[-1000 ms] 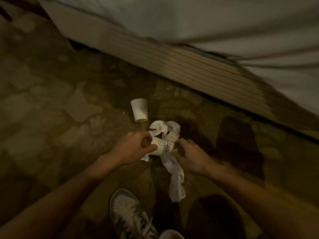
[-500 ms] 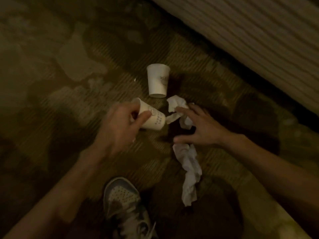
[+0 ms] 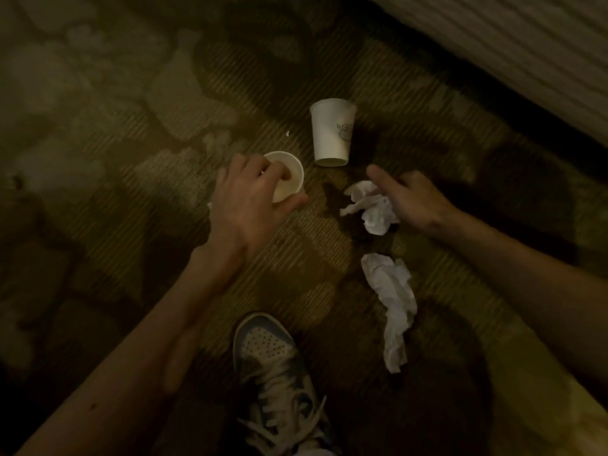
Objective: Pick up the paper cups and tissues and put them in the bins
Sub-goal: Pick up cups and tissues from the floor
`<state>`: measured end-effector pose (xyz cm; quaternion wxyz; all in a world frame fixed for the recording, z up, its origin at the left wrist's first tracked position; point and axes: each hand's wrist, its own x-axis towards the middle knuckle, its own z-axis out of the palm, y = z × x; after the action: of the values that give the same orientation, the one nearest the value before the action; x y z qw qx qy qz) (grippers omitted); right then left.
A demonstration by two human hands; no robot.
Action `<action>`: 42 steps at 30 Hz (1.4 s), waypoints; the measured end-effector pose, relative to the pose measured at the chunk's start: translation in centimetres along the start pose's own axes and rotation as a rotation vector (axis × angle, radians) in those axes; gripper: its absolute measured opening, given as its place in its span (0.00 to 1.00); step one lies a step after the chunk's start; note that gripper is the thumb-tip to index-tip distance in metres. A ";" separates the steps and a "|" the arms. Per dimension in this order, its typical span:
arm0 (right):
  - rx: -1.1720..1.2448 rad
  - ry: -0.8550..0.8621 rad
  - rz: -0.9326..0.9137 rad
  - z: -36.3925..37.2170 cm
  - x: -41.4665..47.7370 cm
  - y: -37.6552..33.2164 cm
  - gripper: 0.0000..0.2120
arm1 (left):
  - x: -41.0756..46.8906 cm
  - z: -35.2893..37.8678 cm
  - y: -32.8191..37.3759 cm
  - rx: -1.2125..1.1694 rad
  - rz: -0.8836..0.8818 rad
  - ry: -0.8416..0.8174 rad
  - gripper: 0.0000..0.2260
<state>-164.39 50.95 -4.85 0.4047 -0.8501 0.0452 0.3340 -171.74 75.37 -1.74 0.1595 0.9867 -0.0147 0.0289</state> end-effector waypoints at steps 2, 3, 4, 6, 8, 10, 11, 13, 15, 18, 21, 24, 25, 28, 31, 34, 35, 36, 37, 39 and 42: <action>0.103 -0.072 0.111 -0.1 0.1 -0.2 0.40 | -0.5 0.1 0.4 0.000 -0.014 0.004 0.20; 0.156 -0.122 0.138 0.0 0.1 -0.5 0.40 | -0.8 0.1 0.7 -0.004 -0.025 0.022 0.20; 0.227 -0.184 0.148 0.0 -0.1 -0.9 0.39 | -1.1 0.0 1.1 -0.008 -0.031 0.066 0.20; 0.405 -0.311 0.176 0.0 -0.6 -1.9 0.40 | -2.1 0.1 2.6 -0.072 -0.009 0.208 0.20; 0.556 -0.511 0.231 -0.1 -1.5 -2.8 0.43 | -3.4 0.3 4.9 -0.240 0.038 0.282 0.21; 0.675 -0.729 0.254 -0.2 -2.4 -3.5 0.47 | -4.8 1.0 7.5 -0.373 0.105 0.239 0.24; 0.735 -0.821 0.262 -0.2 -2.8 -3.7 0.48 | -5.3 1.4 8.6 -0.410 0.135 0.197 0.25; 0.831 -0.942 0.304 -0.2 -3.4 -3.7 0.52 | -5.9 2.5 9.9 -0.422 0.148 0.112 0.24; 0.874 -1.008 0.338 -0.5 -3.8 -3.1 0.55 | -6.2 3.7 10.0 -0.405 0.133 0.088 0.22; 0.939 -1.074 0.387 -0.8 -4.1 -1.3 0.57 | -6.5 5.2 9.4 -0.416 0.154 0.097 0.20; 0.881 -1.035 0.406 -0.4 -4.2 -0.1 0.60 | -6.6 6.2 8.9 -0.335 0.167 0.140 0.16; 0.927 -0.991 0.439 0.0 -4.1 0.1 0.58 | -6.1 6.4 8.7 -0.283 0.149 0.162 0.14; 0.882 -0.966 0.441 -0.1 -4.0 0.0 0.56 | -5.9 6.3 8.7 -0.270 0.118 0.159 0.14; 0.326 -0.678 0.382 -1.3 -3.2 0.1 0.41 | -5.6 6.1 7.9 -0.327 -0.103 0.109 0.14; -0.400 -0.437 0.247 -2.9 -3.0 1.5 0.28 | -6.4 6.2 5.9 -0.507 -0.314 0.007 0.11; -0.382 -0.463 0.243 -1.9 -3.7 3.2 0.26 | -7.4 6.6 5.5 -0.641 -0.429 -0.134 0.07; -0.340 -0.460 0.213 -1.2 -3.8 3.7 0.22 | -7.7 6.8 5.6 -0.676 -0.449 -0.167 0.10; -0.304 -0.476 0.189 -0.5 -3.9 4.0 0.17 | -7.9 7.0 5.8 -0.715 -0.467 -0.192 0.11; -0.256 -0.501 0.178 0.2 -4.0 4.1 0.10 | -7.9 7.1 6.0 -0.763 -0.490 -0.209 0.12; -0.063 -0.509 0.201 0.9 -4.1 3.9 0.03 | -7.9 7.2 6.4 -0.866 -0.557 -0.222 0.14; 0.282 -0.462 0.216 0.6 -3.5 2.3 0.03 | -7.7 6.7 6.5 -1.058 -0.706 -0.225 0.15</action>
<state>-168.17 49.19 -4.50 0.4805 -0.6772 0.0881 0.5503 -179.35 67.21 -6.56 0.6216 0.7174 0.2816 -0.1401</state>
